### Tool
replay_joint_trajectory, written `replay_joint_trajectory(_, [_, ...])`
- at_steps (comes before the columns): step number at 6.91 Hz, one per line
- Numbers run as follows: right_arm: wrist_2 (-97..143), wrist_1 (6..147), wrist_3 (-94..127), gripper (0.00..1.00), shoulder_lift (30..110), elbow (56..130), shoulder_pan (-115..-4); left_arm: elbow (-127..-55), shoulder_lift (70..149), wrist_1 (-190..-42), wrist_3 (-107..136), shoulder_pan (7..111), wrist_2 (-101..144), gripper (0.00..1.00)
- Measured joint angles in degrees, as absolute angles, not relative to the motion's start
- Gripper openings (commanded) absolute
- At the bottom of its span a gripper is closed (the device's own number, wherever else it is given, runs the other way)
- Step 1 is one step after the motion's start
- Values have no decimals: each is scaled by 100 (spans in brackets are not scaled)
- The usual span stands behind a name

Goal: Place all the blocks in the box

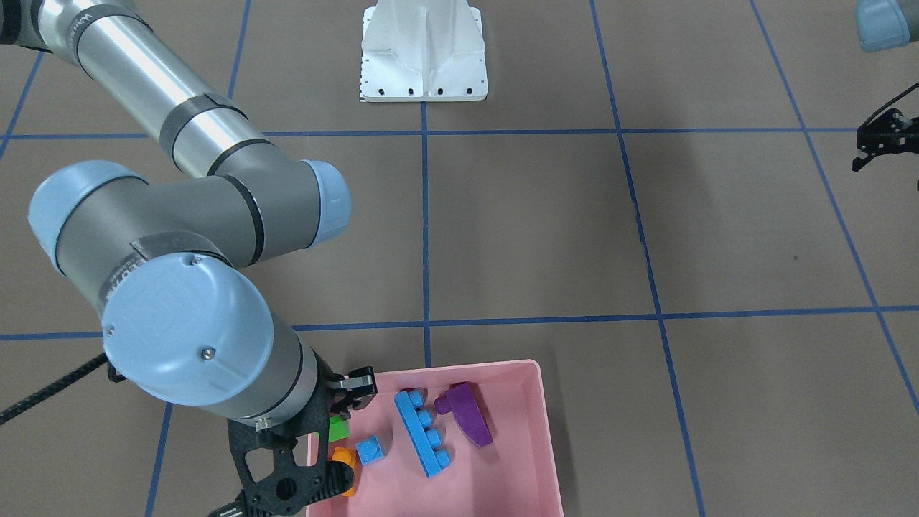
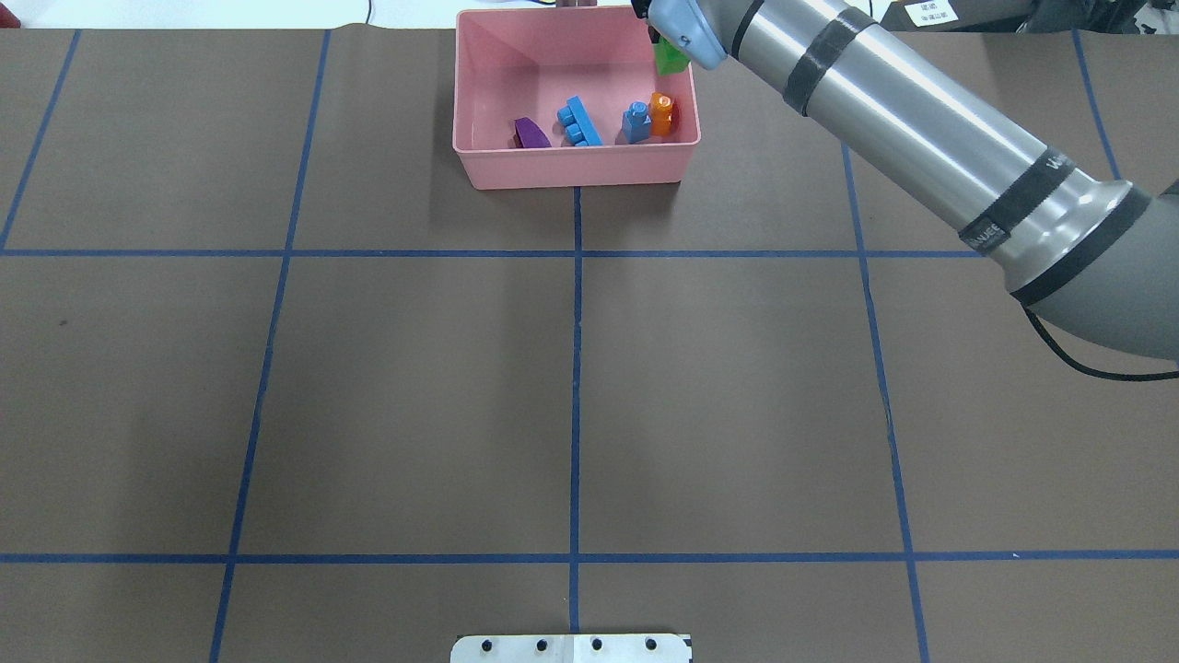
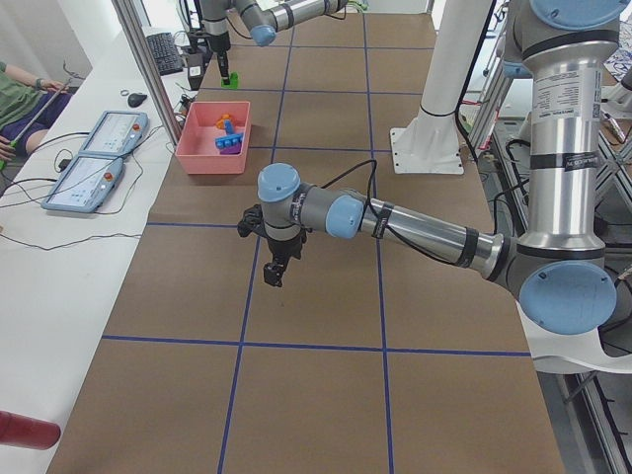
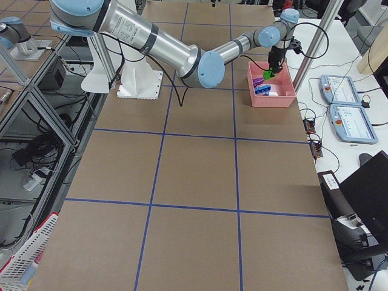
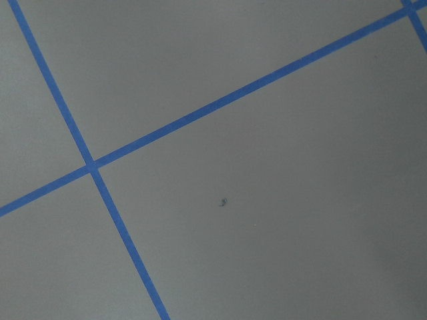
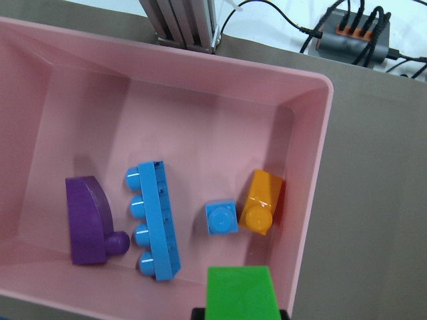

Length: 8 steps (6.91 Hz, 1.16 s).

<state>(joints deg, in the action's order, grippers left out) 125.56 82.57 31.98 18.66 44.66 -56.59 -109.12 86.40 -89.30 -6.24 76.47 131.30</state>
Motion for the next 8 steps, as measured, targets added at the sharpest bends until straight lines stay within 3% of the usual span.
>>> replay_joint_trajectory(3, [11667, 6691, 3557, 0, 1360, 3034, -5242, -10908, 8642, -8930, -624, 7647, 13131, 100])
replay_joint_trajectory(4, [11460, 6404, 3778, 27, 1330, 2876, -5110, -10904, 8640, -8930, -624, 7646, 13131, 100])
replay_joint_trajectory(5, [11361, 6271, 3895, 98, 1316, 2815, -5039, -10901, 8640, -8930, -624, 7647, 13131, 100])
replay_joint_trajectory(8, [11335, 6217, 4118, 99, 1301, 2788, -4998, -10899, 8640, -8930, -624, 7647, 13131, 100])
